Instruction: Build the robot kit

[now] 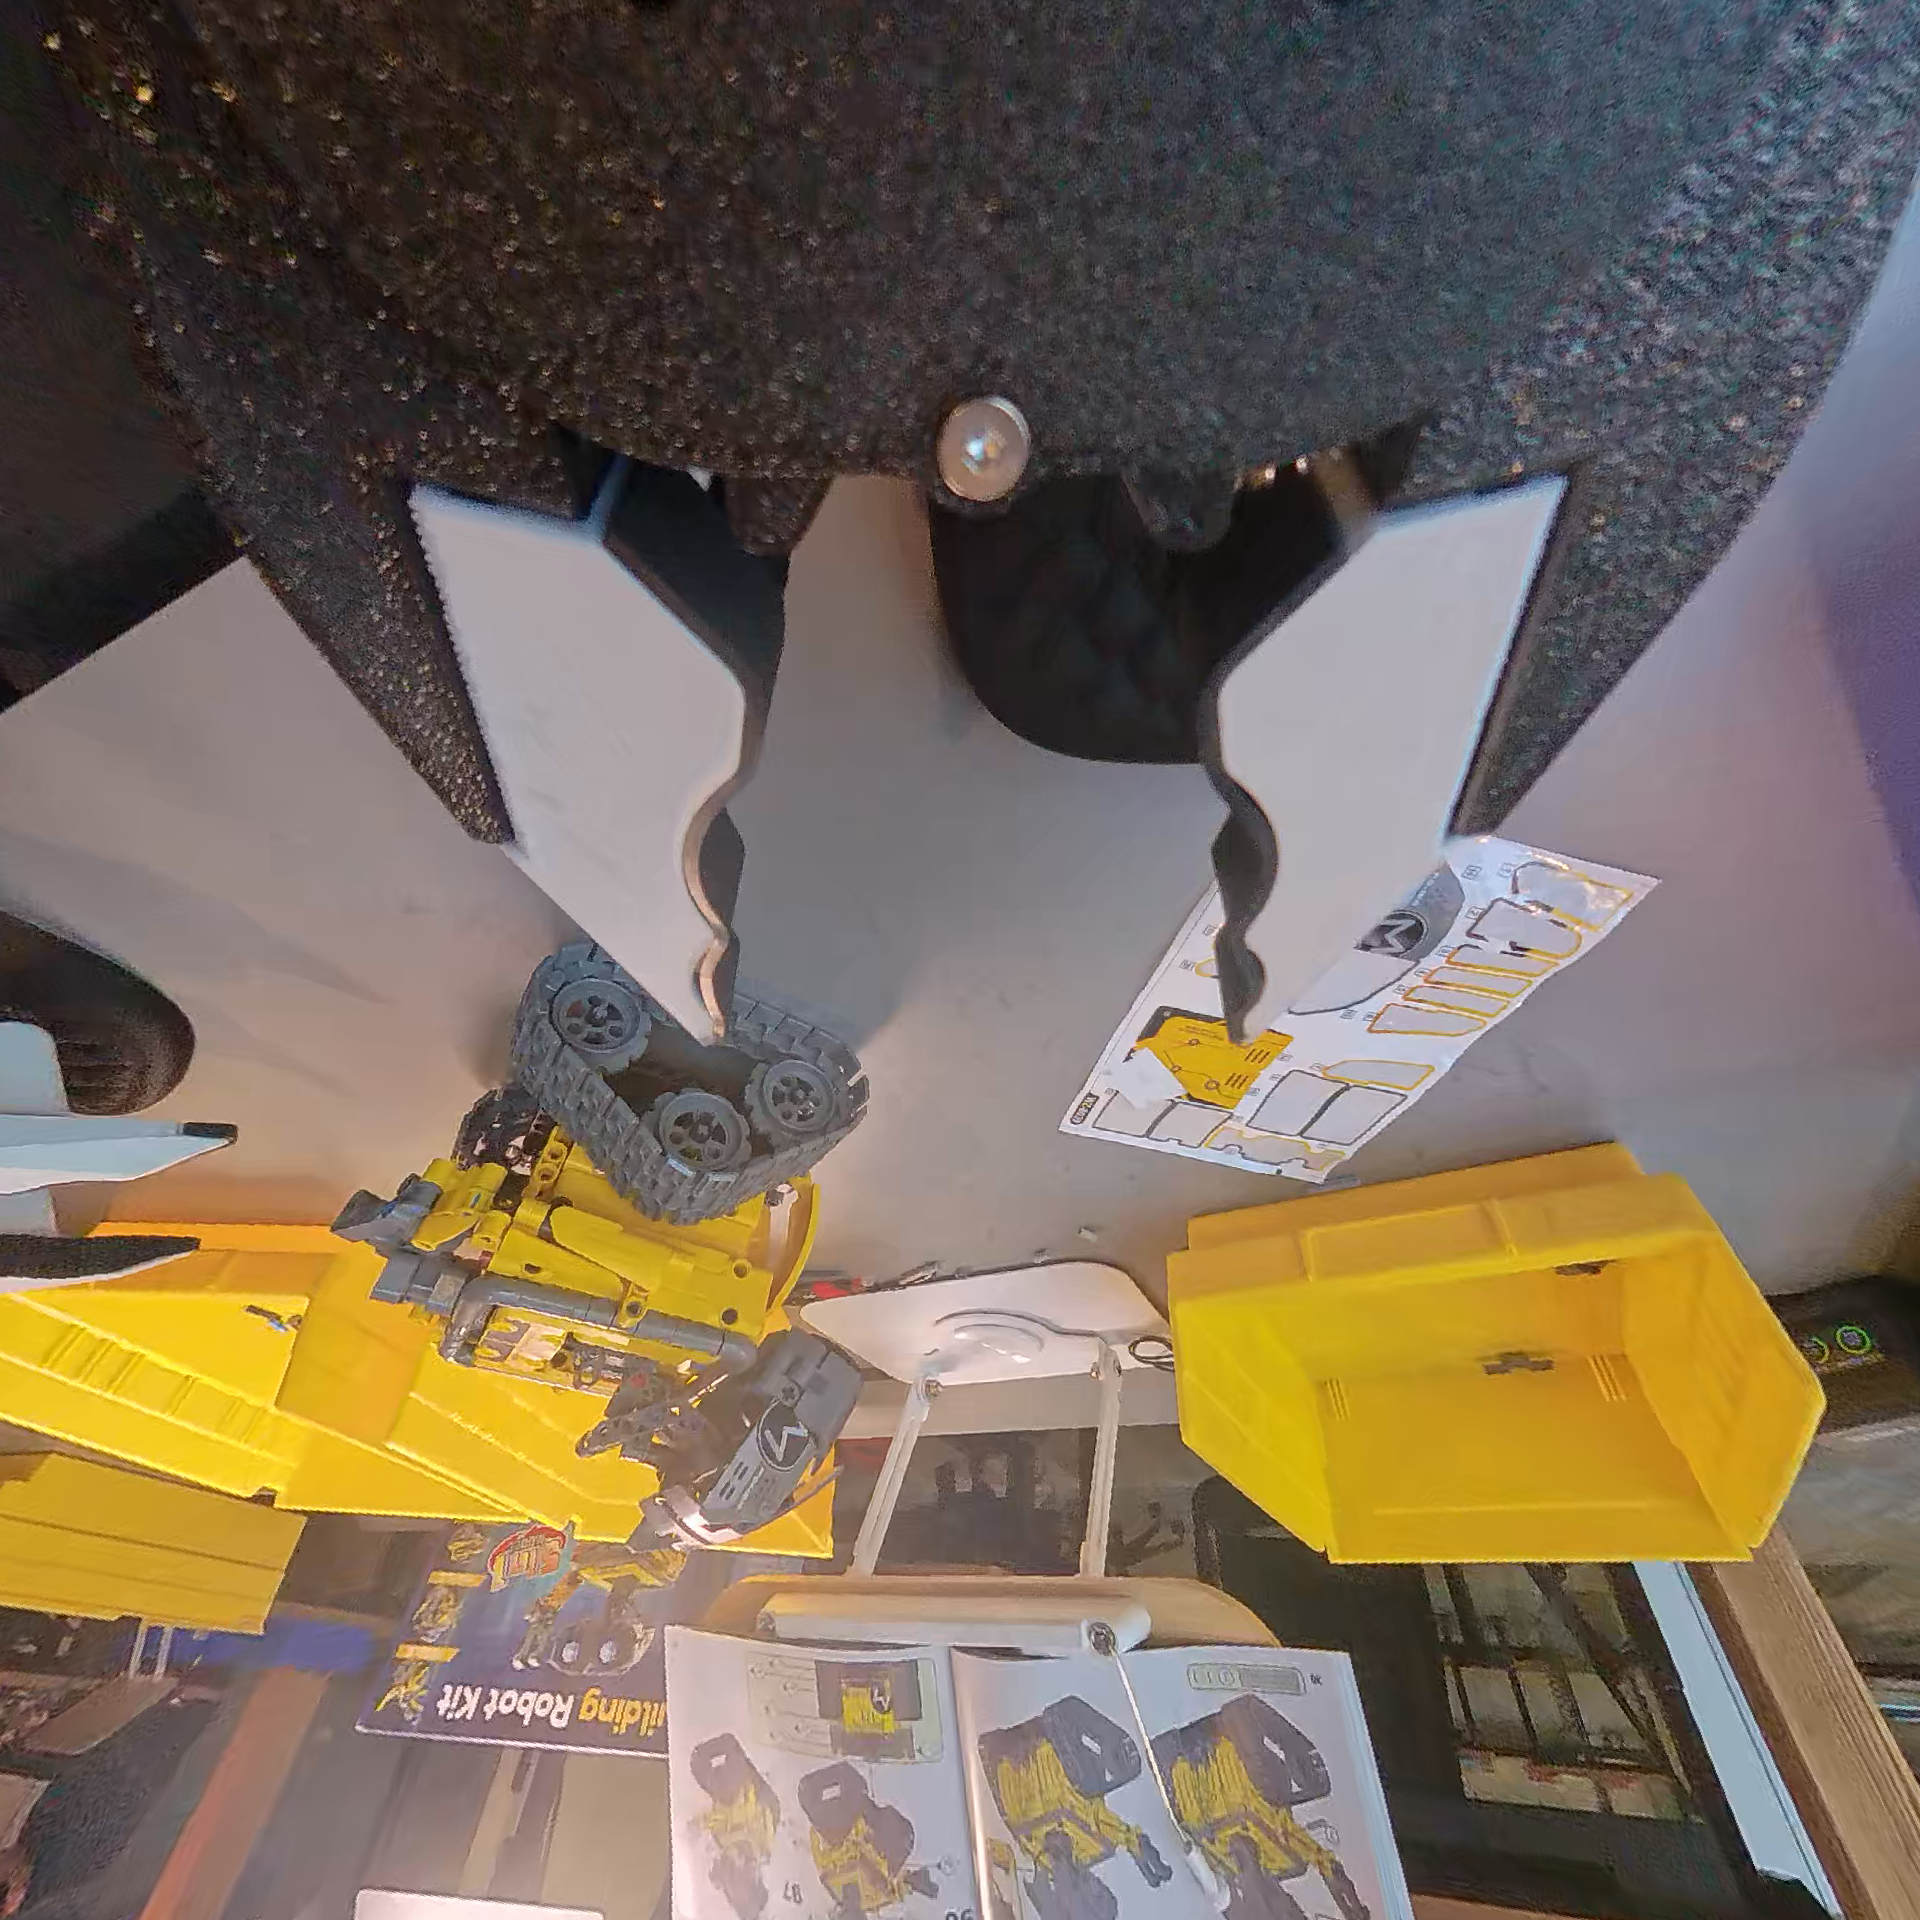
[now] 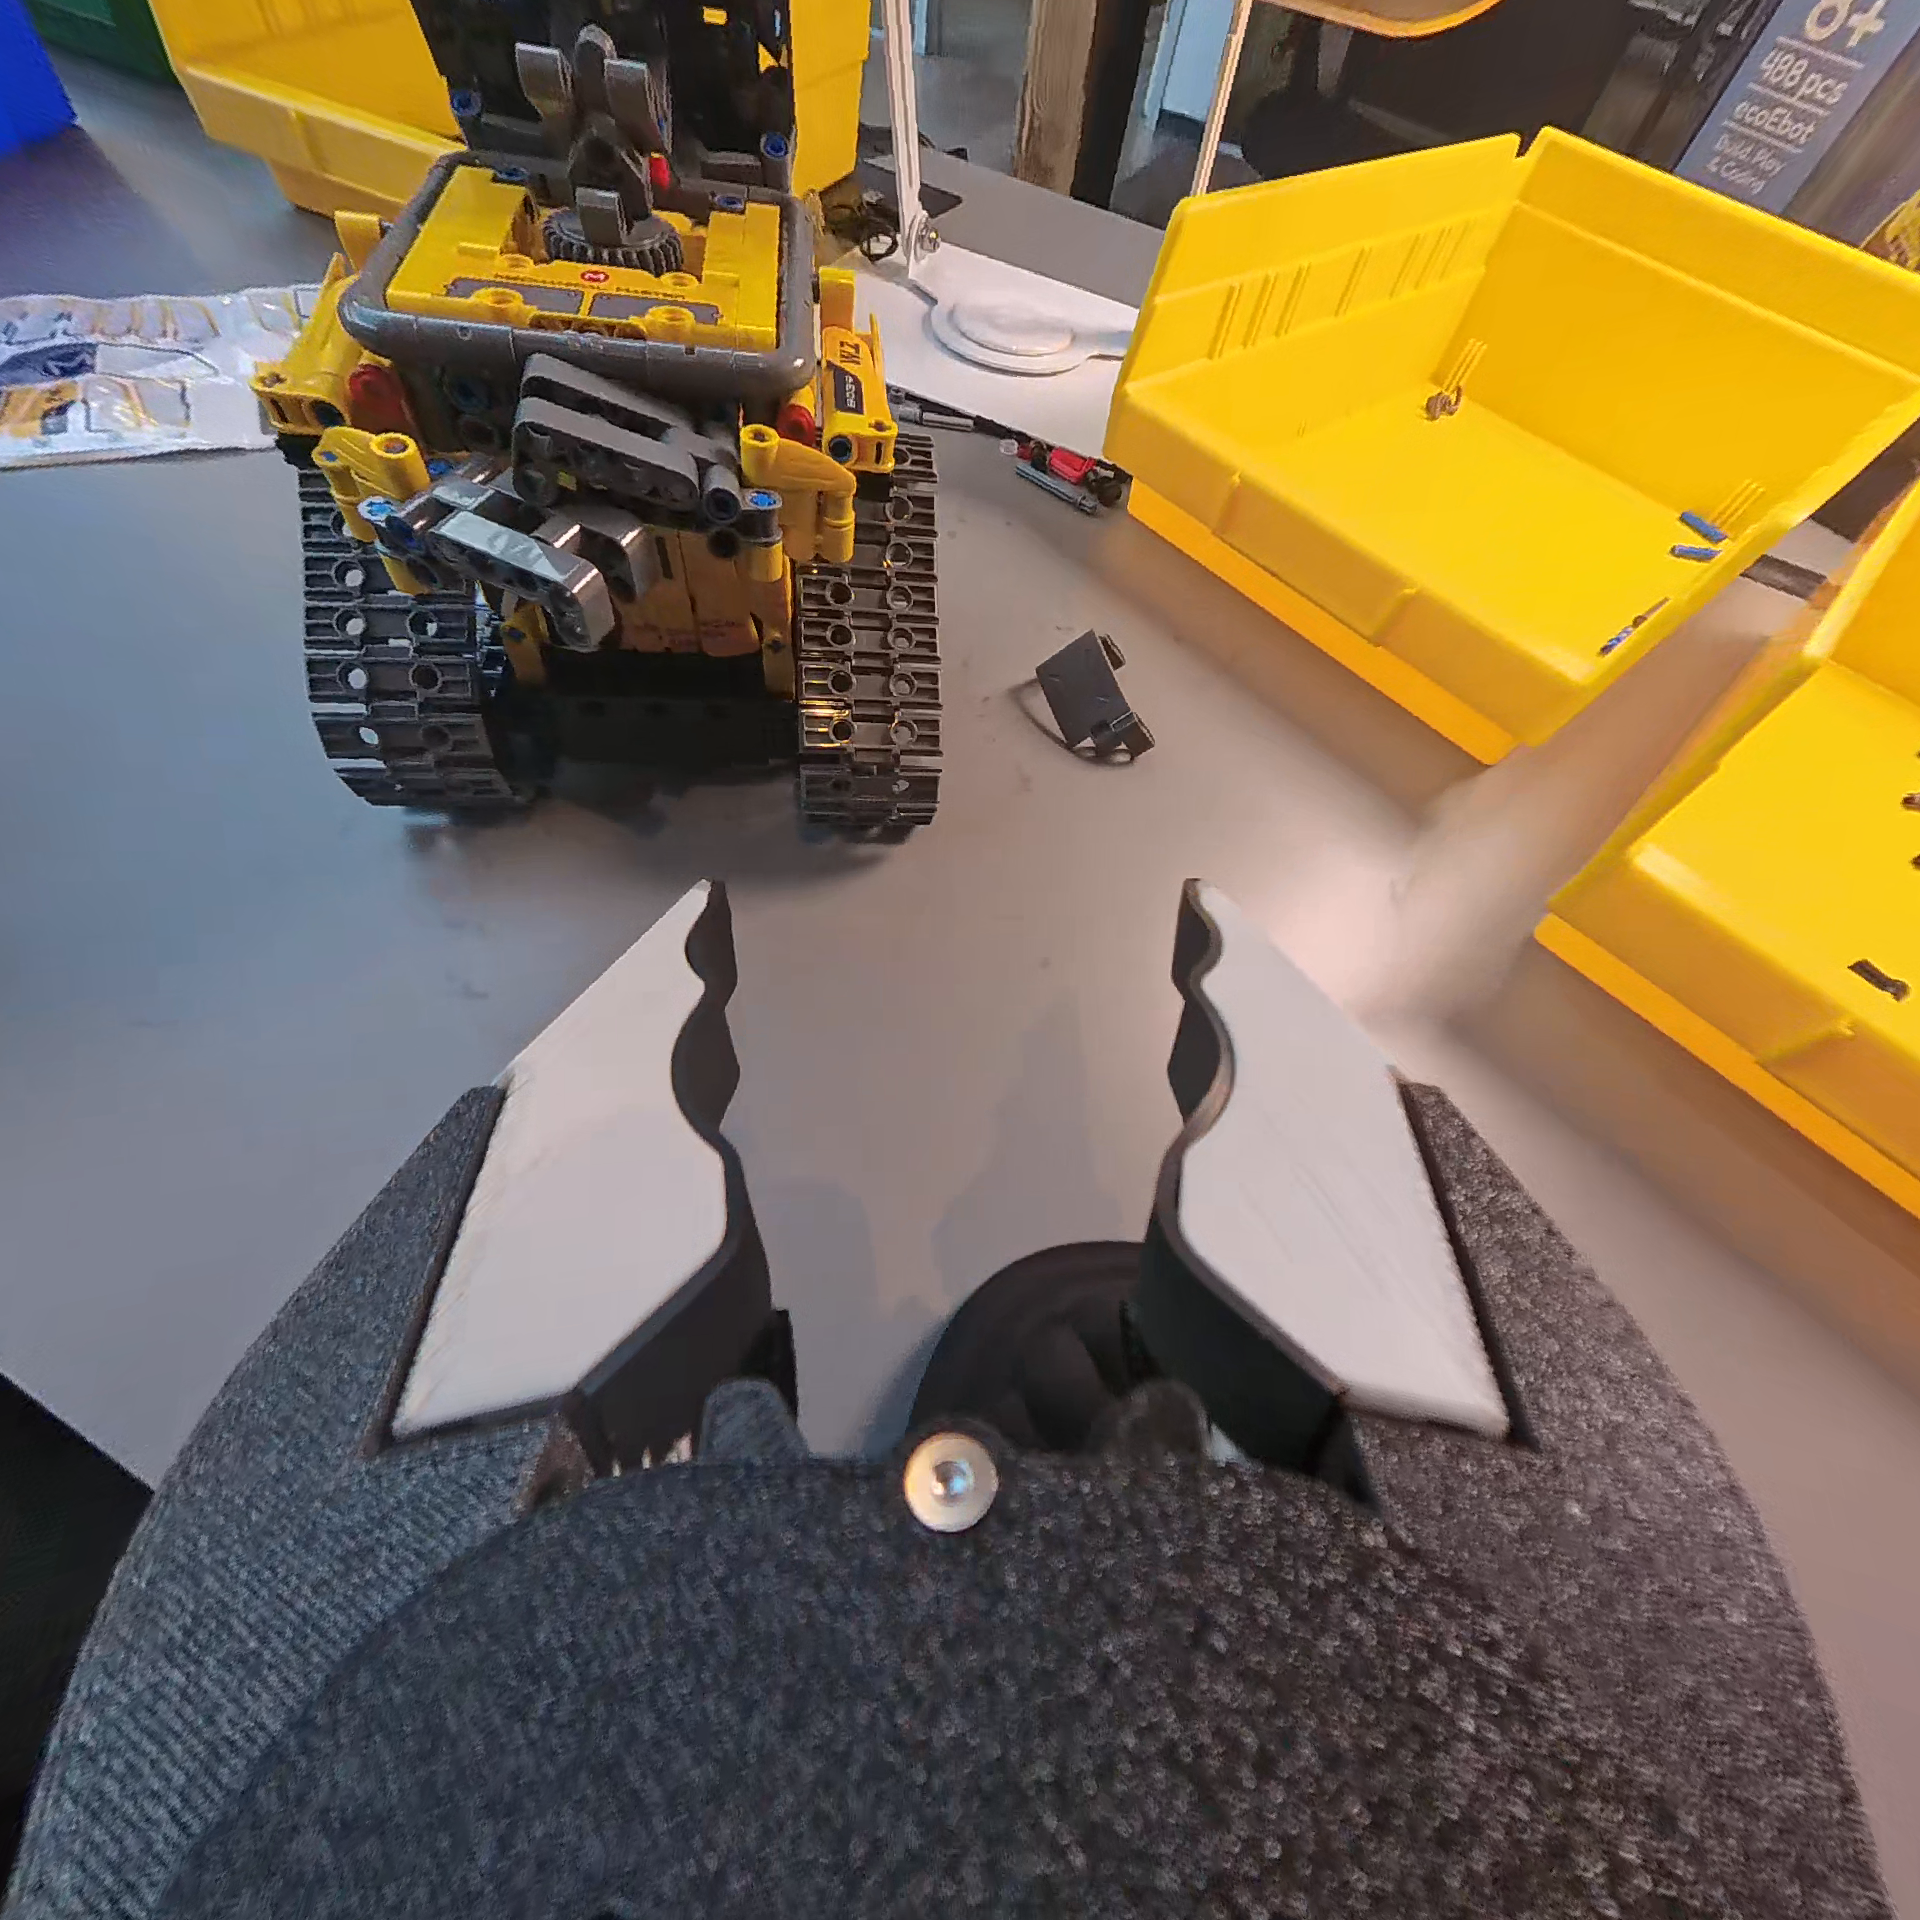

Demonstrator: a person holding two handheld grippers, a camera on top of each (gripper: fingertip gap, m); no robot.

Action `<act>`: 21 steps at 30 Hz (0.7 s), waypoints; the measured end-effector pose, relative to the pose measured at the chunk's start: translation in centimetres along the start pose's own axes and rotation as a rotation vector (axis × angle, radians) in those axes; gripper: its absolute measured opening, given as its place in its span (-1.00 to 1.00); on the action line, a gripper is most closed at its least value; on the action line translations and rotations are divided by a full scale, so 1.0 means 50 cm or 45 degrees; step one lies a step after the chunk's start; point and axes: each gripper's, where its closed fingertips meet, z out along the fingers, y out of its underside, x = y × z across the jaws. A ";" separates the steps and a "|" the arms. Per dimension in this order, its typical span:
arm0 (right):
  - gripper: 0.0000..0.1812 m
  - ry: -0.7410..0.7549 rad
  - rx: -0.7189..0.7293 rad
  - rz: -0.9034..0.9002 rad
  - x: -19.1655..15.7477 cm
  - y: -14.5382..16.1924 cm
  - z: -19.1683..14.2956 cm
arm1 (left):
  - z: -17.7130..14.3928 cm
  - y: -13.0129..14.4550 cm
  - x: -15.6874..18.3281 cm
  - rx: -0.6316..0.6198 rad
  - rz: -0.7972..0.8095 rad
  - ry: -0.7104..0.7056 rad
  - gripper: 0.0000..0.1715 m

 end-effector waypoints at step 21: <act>-0.09 0.092 0.118 0.032 0.014 -0.013 -0.065 | 0.073 0.019 0.099 -0.075 0.061 0.141 0.06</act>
